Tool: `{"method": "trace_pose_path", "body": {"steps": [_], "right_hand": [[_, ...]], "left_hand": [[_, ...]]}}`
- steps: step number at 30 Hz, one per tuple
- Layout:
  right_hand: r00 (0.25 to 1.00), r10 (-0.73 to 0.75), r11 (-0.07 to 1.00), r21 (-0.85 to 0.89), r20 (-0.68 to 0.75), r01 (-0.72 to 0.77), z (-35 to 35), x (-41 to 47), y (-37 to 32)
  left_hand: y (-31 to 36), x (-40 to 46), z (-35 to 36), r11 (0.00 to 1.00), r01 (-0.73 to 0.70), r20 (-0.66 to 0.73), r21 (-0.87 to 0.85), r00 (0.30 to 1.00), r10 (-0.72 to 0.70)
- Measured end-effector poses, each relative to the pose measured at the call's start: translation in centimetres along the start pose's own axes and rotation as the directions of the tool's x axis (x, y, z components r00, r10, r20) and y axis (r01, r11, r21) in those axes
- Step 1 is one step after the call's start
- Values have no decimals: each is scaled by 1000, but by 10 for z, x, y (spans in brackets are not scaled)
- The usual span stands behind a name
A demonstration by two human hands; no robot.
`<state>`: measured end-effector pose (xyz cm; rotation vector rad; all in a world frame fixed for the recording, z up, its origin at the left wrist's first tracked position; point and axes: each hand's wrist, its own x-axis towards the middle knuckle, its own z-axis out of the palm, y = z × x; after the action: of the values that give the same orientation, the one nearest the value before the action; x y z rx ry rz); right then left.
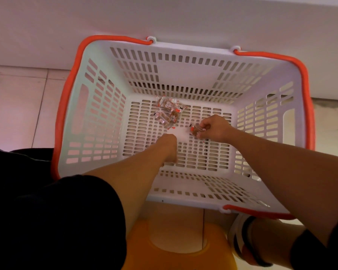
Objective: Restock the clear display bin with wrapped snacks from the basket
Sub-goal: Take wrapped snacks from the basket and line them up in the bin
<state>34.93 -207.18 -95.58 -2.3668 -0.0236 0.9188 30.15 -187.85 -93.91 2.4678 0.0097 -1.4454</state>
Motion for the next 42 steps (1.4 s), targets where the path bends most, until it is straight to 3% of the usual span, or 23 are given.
{"method": "trace_pose_path", "body": {"steps": [3,6,9,11,13,14,17,21,23,27,31,36,42], "right_hand": [[997,27,1000,-6,75,-27,-4,-3,-4],[978,70,991,97,196,-90,-12,-12,-13],[955,63,986,131,288,-104,-24,-26,-28],[946,46,986,136,321,-94,-42,-37,-42],[938,6,989,139,347,-58,-69,-49,-63],[935,-21,991,134,353,-28,-85,-56,-76],[928,-140,986,132,345,100,-134,-87,-124],[923,-341,940,48,176,338,-187,-145,-189],[900,-429,903,61,75,425,-204,-176,-213],[803,-581,806,48,-132,591,-225,-227,-239],[654,-643,700,41,-399,713,-228,-252,-254],[580,-664,645,30,-472,764,-231,-259,-265],[608,-651,609,165,-454,776,-236,-254,-265]], "left_hand": [[-5,1,-5,998,43,91,35,995,-46],[-14,-5,-6,998,63,197,11,978,-64],[-28,-19,-11,954,109,234,-278,971,-43],[-29,-32,-28,804,133,191,-579,981,-25],[-24,-51,-60,656,122,199,-745,979,44],[-19,-63,-80,643,98,210,-760,973,100],[-3,-110,-136,746,-67,173,-663,955,240],[19,-183,-194,808,-328,-99,-489,942,322],[25,-221,-218,782,-390,-126,-486,917,379],[25,-295,-250,617,-395,-76,-680,876,477],[28,-333,-259,449,-511,-165,-733,774,612],[36,-344,-263,477,-648,-268,-594,718,642],[42,-343,-264,434,-598,-137,-674,679,721]]}}
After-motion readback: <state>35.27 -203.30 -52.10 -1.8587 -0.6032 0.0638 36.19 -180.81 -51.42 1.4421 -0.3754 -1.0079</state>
